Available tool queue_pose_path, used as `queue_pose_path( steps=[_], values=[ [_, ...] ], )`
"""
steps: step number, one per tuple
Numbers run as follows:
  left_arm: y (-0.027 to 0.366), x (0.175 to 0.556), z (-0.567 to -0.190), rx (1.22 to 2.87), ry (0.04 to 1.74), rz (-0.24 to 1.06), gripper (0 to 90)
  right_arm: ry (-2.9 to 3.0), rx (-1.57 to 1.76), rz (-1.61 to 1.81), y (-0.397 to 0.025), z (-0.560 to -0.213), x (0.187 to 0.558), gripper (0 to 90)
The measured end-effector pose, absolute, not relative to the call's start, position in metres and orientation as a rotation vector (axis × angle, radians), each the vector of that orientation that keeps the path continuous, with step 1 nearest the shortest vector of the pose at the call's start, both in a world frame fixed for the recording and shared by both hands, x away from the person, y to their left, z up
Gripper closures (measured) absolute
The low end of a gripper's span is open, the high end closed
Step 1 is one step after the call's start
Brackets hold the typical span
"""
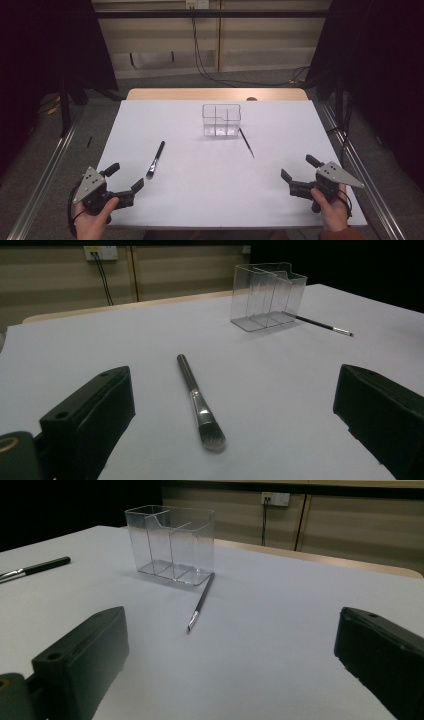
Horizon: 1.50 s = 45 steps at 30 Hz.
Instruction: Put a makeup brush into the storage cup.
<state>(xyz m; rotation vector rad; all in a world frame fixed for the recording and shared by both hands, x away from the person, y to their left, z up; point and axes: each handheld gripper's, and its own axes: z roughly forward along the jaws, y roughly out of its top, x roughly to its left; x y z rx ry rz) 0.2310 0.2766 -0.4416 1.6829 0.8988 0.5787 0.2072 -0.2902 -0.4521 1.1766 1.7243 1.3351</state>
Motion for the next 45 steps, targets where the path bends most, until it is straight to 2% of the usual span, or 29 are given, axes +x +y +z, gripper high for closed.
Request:
queue_pose_path(
  steps=[18,24,45],
  values=[
    [0.270,0.233,-0.441,1.735,0.927,0.530,4.1,1.763,1.169,1.341,-0.285,-0.455,0.212,0.4],
    [0.269,0.234,-0.436,1.756,0.885,0.534,4.0,1.767,1.159,1.346,-0.284,-0.455,0.212,0.0],
    [0.261,0.259,-0.427,1.758,0.861,0.540,3.5,1.775,1.152,1.361,-0.282,-0.453,0.211,0.0]
  ],
)
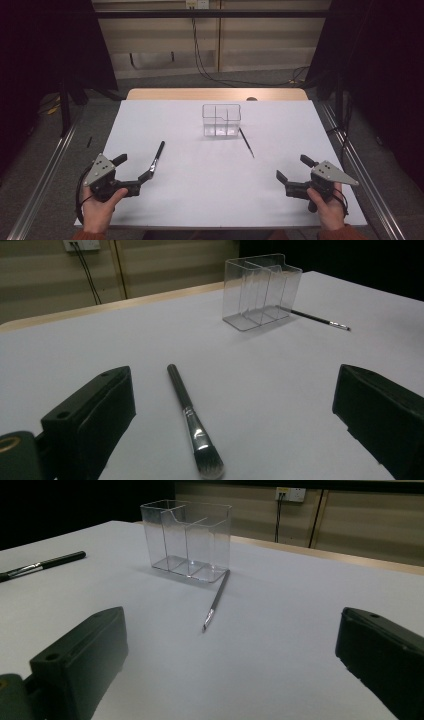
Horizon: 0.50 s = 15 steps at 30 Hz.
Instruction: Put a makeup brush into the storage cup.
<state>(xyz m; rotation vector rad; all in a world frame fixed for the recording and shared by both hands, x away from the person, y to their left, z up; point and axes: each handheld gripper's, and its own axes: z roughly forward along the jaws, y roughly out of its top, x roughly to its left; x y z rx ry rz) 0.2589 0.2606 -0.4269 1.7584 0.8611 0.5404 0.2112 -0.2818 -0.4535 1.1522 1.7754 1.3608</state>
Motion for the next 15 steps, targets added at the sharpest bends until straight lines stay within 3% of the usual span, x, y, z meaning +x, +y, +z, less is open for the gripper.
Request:
queue_pose_path(
  steps=[15],
  values=[
    [0.252,0.279,-0.421,1.761,0.831,0.531,4.4,1.785,1.158,1.368,-0.282,-0.453,0.211,0.5]
  ],
)
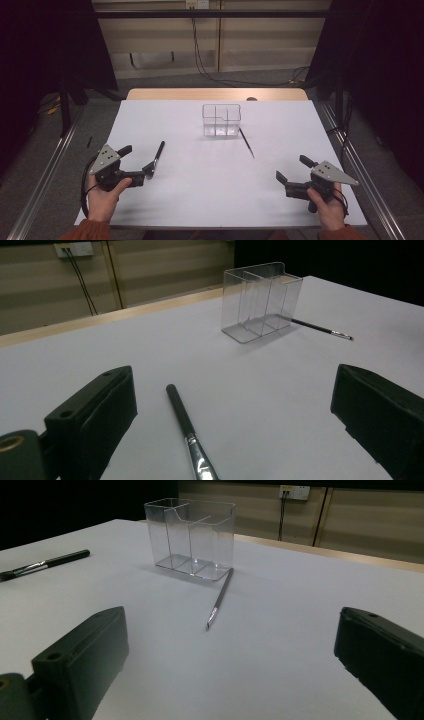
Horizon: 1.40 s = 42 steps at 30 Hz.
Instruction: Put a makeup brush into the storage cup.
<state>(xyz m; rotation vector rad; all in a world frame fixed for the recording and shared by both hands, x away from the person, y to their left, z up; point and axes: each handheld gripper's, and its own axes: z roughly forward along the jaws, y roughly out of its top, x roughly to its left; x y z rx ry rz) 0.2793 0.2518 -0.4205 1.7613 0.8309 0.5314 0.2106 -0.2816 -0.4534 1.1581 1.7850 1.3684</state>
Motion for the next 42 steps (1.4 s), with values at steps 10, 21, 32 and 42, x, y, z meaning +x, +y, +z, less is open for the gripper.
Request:
queue_pose_path(
  steps=[10,21,32,42],
  values=[
    [0.244,0.291,-0.420,1.796,0.832,0.507,4.6,1.792,1.151,1.368,-0.282,-0.454,0.211,0.5],
    [0.236,0.315,-0.408,1.822,0.812,0.518,4.6,1.796,1.148,1.373,-0.281,-0.453,0.211,0.6],
    [0.230,0.332,-0.408,1.898,0.832,0.507,5.5,1.806,1.147,1.371,-0.281,-0.454,0.212,0.5],
    [0.235,0.344,-0.413,2.011,0.900,0.489,6.5,1.823,1.141,1.372,-0.279,-0.454,0.212,0.3]
  ],
)
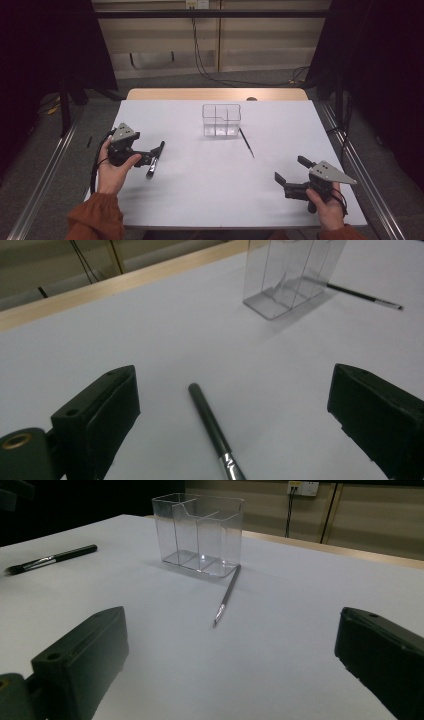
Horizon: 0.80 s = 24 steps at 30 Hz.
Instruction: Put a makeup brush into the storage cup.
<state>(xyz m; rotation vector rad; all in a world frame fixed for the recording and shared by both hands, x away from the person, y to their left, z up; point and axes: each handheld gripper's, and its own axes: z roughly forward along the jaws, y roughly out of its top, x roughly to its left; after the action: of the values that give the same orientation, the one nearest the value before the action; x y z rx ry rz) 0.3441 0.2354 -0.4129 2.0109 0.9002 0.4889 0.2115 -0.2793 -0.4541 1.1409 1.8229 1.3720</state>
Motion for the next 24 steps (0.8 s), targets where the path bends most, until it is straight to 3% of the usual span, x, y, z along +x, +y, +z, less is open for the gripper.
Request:
queue_pose_path(
  steps=[14,24],
  values=[
    [0.233,0.353,-0.414,2.182,0.959,0.406,10.6,1.831,1.146,1.373,-0.279,-0.454,0.212,0.3],
    [0.222,0.364,-0.425,2.370,1.060,0.271,12.1,1.836,1.142,1.375,-0.279,-0.455,0.212,0.3]
  ],
)
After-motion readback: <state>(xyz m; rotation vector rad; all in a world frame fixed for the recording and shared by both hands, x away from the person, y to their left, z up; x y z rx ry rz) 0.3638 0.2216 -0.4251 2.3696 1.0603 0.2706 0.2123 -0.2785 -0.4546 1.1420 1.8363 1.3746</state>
